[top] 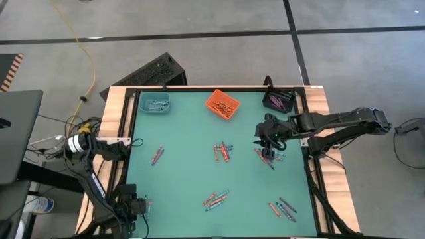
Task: Sort crayons
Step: Put the blue crayon into the blue bin
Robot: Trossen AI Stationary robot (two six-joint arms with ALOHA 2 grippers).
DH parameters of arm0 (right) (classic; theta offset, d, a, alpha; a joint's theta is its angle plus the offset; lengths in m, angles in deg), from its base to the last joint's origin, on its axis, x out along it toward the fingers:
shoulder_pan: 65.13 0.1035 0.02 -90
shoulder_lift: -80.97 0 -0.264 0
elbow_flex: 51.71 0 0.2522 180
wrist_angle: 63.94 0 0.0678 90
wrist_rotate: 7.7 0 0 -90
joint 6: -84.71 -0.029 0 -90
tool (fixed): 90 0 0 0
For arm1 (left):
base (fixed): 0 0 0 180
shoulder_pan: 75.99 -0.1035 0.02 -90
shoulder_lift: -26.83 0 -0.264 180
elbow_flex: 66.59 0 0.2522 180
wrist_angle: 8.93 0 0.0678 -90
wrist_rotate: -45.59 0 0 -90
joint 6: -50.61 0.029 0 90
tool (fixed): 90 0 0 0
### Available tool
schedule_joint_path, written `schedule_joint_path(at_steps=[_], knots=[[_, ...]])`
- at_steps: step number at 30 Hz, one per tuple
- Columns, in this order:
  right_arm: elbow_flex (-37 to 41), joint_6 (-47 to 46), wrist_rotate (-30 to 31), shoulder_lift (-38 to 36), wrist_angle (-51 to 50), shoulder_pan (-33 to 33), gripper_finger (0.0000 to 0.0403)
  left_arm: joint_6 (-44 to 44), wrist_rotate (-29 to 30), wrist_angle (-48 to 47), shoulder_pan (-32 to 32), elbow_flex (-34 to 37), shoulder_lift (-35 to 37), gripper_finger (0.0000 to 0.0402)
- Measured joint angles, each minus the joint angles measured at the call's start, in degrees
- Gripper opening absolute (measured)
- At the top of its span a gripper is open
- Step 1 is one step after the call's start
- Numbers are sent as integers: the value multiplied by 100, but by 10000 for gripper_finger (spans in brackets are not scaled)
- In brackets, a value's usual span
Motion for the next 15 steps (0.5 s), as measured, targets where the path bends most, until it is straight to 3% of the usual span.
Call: schedule_joint_path(at_steps=[12,15], knots=[[0,-7,16,0,38,-2,132,39,152,149,-174,539,540,141],[0,-8,16,0,65,2,133,226,-1,599,-300,820,660,132]])
